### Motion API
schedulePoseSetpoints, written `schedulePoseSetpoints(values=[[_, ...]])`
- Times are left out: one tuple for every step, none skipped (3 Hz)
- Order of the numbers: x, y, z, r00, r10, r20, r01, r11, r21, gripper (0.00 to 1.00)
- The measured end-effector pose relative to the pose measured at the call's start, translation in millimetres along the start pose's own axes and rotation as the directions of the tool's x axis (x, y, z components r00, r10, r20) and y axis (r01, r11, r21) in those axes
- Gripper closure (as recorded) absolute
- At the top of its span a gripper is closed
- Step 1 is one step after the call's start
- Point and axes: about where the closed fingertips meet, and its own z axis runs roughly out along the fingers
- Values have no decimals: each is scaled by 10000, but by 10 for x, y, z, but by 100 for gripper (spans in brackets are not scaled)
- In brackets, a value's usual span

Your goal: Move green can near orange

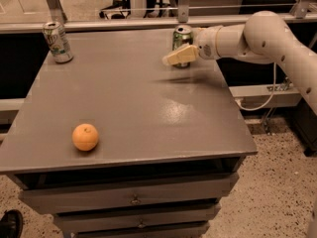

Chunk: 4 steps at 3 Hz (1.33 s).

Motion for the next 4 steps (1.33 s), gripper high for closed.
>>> schedulePoseSetpoints(values=[[-63,-34,139,9992,66,389,-65,10000,-17,25],[-47,-51,155,9983,220,540,-222,9998,19,48],[-54,-40,96,9974,327,648,-327,9995,-2,72],[-149,81,-32,9938,570,952,-528,9975,-465,95]])
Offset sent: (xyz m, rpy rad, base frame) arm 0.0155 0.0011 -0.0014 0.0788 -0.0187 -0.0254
